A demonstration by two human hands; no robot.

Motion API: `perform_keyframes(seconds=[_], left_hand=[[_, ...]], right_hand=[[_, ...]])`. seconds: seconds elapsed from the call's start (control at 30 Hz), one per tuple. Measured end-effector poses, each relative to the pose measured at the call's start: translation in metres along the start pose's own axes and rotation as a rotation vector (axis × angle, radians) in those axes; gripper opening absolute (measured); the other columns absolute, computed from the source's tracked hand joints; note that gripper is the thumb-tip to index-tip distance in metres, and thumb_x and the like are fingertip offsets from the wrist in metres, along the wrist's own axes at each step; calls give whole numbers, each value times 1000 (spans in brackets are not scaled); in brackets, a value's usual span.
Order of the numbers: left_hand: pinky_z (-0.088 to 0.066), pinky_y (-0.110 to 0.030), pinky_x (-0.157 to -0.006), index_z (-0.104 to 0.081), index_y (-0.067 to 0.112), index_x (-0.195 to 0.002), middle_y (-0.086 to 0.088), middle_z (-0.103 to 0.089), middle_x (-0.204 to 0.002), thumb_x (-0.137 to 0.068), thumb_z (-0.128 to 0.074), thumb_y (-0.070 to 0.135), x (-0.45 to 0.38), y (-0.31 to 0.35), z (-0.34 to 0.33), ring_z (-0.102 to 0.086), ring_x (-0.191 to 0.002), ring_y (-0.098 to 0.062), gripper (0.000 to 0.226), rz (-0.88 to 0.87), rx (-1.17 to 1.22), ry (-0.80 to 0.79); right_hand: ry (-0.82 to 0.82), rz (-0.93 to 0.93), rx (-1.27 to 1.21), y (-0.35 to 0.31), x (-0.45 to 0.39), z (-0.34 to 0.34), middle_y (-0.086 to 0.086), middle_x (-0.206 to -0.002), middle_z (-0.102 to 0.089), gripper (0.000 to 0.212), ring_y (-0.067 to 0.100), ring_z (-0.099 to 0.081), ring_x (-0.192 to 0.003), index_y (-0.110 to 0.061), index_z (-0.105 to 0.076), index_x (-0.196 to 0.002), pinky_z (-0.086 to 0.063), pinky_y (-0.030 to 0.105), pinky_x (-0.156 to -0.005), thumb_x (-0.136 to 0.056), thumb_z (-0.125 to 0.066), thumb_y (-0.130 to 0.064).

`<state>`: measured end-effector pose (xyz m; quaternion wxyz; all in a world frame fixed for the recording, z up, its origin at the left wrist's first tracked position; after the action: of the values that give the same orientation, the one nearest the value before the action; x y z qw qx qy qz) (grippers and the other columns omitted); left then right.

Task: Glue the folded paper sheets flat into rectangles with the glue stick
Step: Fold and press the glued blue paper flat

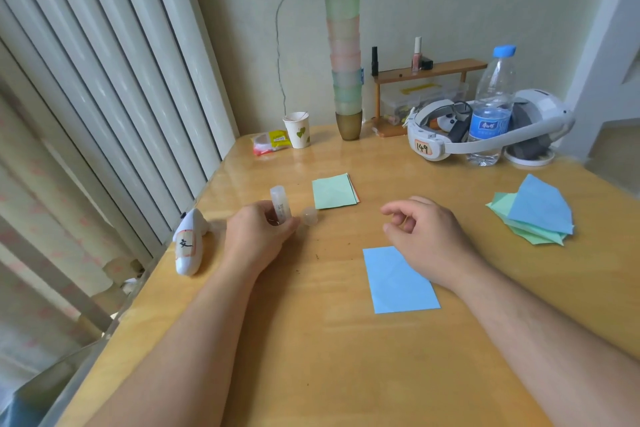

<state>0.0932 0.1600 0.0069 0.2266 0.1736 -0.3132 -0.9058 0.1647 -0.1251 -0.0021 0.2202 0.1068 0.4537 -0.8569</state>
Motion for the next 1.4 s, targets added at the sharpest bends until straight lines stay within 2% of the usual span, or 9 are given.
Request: perform_keyframes(seconds=[0.07, 0.2, 0.33, 0.53, 0.67, 0.83, 1.07, 1.2, 1.4], left_hand=[[-57, -35, -84, -68, 35, -102, 18, -67, -93, -83, -81, 53, -2, 0, 0, -61, -88, -4, 29, -2, -19, -33], [-52, -44, -98, -44, 38, -149, 7, -57, -122, -64, -81, 76, 0, 8, 8, -59, -113, -19, 100, -57, 145, 50], [-42, -47, -105, -51, 31, -138, 2, -48, -119, -88, -69, 53, 47, 73, 25, -50, -115, -21, 57, -485, 182, 384], [-33, -37, -99, -69, 31, -120, 5, -51, -124, -93, -64, 44, 104, 141, -54, -47, -117, -24, 30, -935, 3, 78], [-29, -34, -97, -71, 34, -112, 7, -51, -124, -93, -60, 47, 100, 139, -66, -45, -119, -22, 25, -923, -35, 28], [-31, -35, -99, -72, 33, -110, 9, -52, -120, -94, -62, 46, 98, 134, -65, -45, -118, -21, 23, -882, 3, 46], [-36, -38, -100, -72, 32, -111, 10, -54, -118, -95, -62, 44, 96, 130, -67, -46, -116, -20, 22, -864, 14, 27], [-41, -38, -103, -70, 28, -115, 9, -58, -124, -96, -64, 38, 92, 131, -66, -51, -118, -18, 22, -874, 82, -11], [-51, -45, -104, -46, 32, -150, 10, -64, -133, -96, -58, 58, 80, 118, -69, -62, -122, -15, 61, -638, 426, -276]], right_hand=[[6, -1, -6, 0, 0, 2, -10, -91, -61, 21, 3, -55, -80, -32, -76, -102, -40, 5, -67, -91, -71, -15], [42, 4, -32, -2, 3, 8, -9, -88, -60, 23, 3, -53, -75, -29, -77, -103, -40, 5, -68, -91, -70, -11], [148, 44, -2, -8, -1, 41, -11, -87, -58, 26, 8, -53, -74, -31, -76, -103, -41, 8, -70, -88, -70, -10], [331, 55, 256, 17, 0, 132, -5, -91, -61, 25, 7, -52, -76, -25, -76, -102, -45, 28, -81, -85, -69, -8], [237, -195, 483, 74, 12, 178, -1, -115, -61, 42, 32, -53, -112, -30, -73, -115, -43, 35, -98, -80, -67, -8], [-78, -385, 513, 118, 28, 166, -3, -154, -48, 60, 30, -39, -140, -32, -60, -143, -29, 36, -118, -86, -69, -18], [148, -187, 646, 107, 24, 176, 2, -98, -73, 19, 33, -58, -94, -19, -75, -90, -48, 37, -78, -95, -57, -21], [351, 31, 475, 27, 20, 178, 2, -97, -76, 13, 25, -60, -87, -21, -77, -104, -43, 31, -77, -94, -68, -21], [-249, 73, 25, -44, 9, 78, 0, -89, -76, 21, 29, -72, -85, -38, -69, -98, -60, 51, -84, -94, -73, -18]])
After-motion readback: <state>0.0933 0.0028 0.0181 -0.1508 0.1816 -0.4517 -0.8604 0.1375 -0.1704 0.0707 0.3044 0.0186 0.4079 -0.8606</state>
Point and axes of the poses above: each hand's wrist, its own x-axis away from the middle knuckle, its own z-axis out of the back of the hand, y = z × x, the point moved 9 cm from there along -x, towards the middle knuckle
